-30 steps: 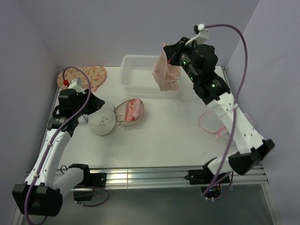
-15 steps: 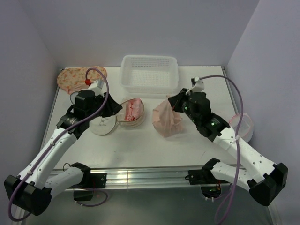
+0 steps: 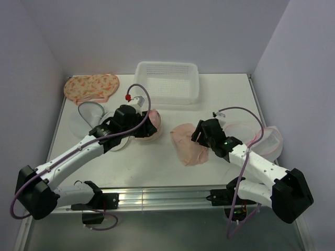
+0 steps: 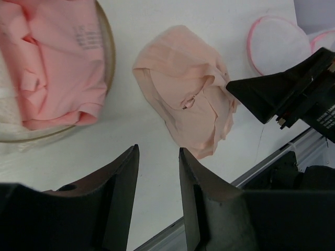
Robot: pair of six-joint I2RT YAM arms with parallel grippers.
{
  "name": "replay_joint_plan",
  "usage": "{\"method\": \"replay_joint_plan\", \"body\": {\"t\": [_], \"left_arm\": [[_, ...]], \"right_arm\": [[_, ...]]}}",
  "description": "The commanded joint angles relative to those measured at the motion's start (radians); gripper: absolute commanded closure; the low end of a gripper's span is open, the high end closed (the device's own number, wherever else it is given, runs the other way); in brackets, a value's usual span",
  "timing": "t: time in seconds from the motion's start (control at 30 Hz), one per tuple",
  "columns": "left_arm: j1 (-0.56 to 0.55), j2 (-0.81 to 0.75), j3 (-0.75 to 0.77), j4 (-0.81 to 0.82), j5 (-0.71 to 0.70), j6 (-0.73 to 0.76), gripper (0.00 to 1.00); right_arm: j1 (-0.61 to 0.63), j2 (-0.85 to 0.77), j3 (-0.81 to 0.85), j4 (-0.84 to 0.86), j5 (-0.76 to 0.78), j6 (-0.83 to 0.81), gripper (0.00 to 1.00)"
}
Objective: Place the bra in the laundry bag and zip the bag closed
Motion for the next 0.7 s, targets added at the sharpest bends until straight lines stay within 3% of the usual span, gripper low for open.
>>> {"method": "replay_joint_plan", "body": {"t": [0.0, 0.1, 0.33, 0.67], "left_arm": [[-0.075, 0.073, 0.0, 0.099, -0.047, -0.034, 0.57], [-0.133, 0.147, 0.012, 0.126, -0.051, -0.04, 0.57], [-0.219, 0.329, 0.074, 0.225, -0.096, -0.04, 0.58], [-0.241, 0.597, 0.193, 0.298, -0.094, -0.014, 0.6]], "right_arm": [[-0.003, -0.047, 0.037, -0.018, 0.053, 0.007, 0.25], [-0.001, -0.106, 0.021, -0.052, 0.043, 0.021, 0.16], [0.04, -0.266, -0.056, -0.14, 0.031, 0.079, 0.17], [0.158, -0.183, -0.15, -0.025, 0.016, 0.184, 0.35]]}}
